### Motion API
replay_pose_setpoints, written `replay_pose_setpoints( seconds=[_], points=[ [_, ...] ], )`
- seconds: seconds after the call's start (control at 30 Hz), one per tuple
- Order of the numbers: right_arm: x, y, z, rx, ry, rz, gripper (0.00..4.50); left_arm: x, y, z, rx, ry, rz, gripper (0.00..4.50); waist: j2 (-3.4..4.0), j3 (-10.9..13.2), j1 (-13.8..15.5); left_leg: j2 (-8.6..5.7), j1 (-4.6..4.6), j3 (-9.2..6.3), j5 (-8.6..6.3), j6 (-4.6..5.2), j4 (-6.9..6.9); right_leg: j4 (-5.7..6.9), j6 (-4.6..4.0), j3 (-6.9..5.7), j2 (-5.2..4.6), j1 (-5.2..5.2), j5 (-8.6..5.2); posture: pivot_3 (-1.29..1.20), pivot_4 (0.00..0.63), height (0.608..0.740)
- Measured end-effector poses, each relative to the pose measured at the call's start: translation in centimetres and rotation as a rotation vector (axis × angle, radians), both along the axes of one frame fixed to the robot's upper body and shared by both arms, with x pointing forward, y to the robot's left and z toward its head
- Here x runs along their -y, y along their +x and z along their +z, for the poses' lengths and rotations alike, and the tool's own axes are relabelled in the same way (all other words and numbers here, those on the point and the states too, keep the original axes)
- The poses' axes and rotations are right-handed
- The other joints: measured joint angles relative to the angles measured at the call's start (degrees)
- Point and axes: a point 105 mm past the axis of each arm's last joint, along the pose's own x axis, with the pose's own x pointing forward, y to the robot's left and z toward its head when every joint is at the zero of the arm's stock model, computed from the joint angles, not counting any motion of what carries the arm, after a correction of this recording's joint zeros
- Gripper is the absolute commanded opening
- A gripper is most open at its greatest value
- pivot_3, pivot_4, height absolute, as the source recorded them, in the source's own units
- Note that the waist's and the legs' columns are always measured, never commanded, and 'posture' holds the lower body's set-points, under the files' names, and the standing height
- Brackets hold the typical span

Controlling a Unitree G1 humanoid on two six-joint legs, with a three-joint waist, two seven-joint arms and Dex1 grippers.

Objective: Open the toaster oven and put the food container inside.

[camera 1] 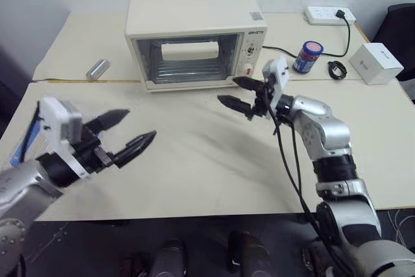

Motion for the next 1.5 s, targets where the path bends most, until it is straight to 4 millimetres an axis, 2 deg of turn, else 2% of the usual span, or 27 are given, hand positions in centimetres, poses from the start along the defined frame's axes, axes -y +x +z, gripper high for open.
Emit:
replay_pose_setpoints(
  seconds=[0.13,0.33,0.6,0.73,0.83,0.93,1.03,1.27,1.37,1.5],
  points=[
    [-1.5,1.9,1.3,0.022,0.024,-0.013,4.46,-0.7,0.0,1.7,0.034,0.022,0.014,4.5,0.02,0.01,-0.78,-0.03,-0.02,0.01,0.0,-0.01,-0.04,0.01,-0.01,-0.02,0.01,0.01,-0.01,0.0,0.15,0.74],
    [-3.1,2.4,2.3,0.05,0.047,0.025,4.46,-0.8,0.0,1.9,0.033,0.026,0.02,4.5,0.05,0.03,-0.99,-0.02,-0.04,0.02,-0.01,-0.03,-0.06,-0.01,-0.02,-0.01,0.01,0.0,-0.01,0.0,0.15,0.74],
    [-5.1,1.1,3.5,0.09,0.077,0.142,4.46,-1.1,0.2,1.8,0.042,0.041,0.053,4.5,0.08,0.05,-1.01,0.01,-0.05,0.01,-0.01,-0.06,-0.08,0.0,-0.02,0.01,0.02,-0.05,-0.01,0.0,0.15,0.74],
    [-5.0,0.2,2.8,0.092,0.081,0.189,4.46,-1.3,0.6,2.1,0.05,0.034,0.064,4.5,0.1,0.06,-1.15,0.03,-0.06,0.01,-0.01,-0.07,-0.17,0.0,-0.03,0.04,0.03,-0.13,-0.01,0.0,0.15,0.74],
    [-4.3,-1.2,1.3,0.091,0.063,0.238,4.46,-2.0,1.7,3.3,0.09,0.009,0.098,4.5,0.1,0.06,-1.01,0.04,-0.09,0.02,-0.02,-0.09,-0.18,0.01,-0.03,0.01,0.06,-0.15,-0.02,0.0,0.15,0.74],
    [-4.3,-2.5,-0.3,0.075,0.032,0.277,4.5,-3.1,3.6,4.6,0.126,0.029,0.157,3.91,0.1,0.06,-1.21,0.04,-0.09,0.22,-0.01,-0.1,-0.17,0.0,-0.03,0.03,0.09,-0.17,-0.02,0.0,0.15,0.74],
    [-4.1,-3.3,-1.2,0.076,0.016,0.283,4.5,-3.2,5.7,5.4,0.149,0.083,0.176,2.99,0.11,0.07,-1.17,0.04,-0.09,0.38,0.0,-0.12,-0.18,0.02,-0.03,0.02,0.12,-0.2,-0.02,0.0,0.15,0.74],
    [-4.4,-3.8,-1.6,0.083,0.014,0.261,4.5,-2.2,10.9,3.2,0.096,0.265,0.167,0.85,0.1,0.07,-1.23,0.04,-0.09,0.57,0.01,-0.14,-0.23,0.04,-0.03,0.09,0.14,-0.31,-0.02,0.0,0.15,0.74],
    [-4.4,-3.9,-2.0,0.074,0.02,0.247,4.5,-1.3,12.2,2.2,0.086,0.335,0.138,0.06,0.1,0.06,-1.3,0.05,-0.09,0.61,0.01,-0.14,-0.23,0.04,-0.03,0.11,0.14,-0.32,-0.02,0.0,0.15,0.74],
    [-4.3,-4.1,-2.5,0.063,0.021,0.228,4.5,-0.5,13.2,1.6,0.079,0.386,0.11,0.06,0.1,0.07,-1.17,0.07,-0.09,0.62,0.02,-0.14,-0.16,0.1,-0.03,0.12,0.15,-0.33,-0.02,0.0,0.15,0.74]
  ],
)
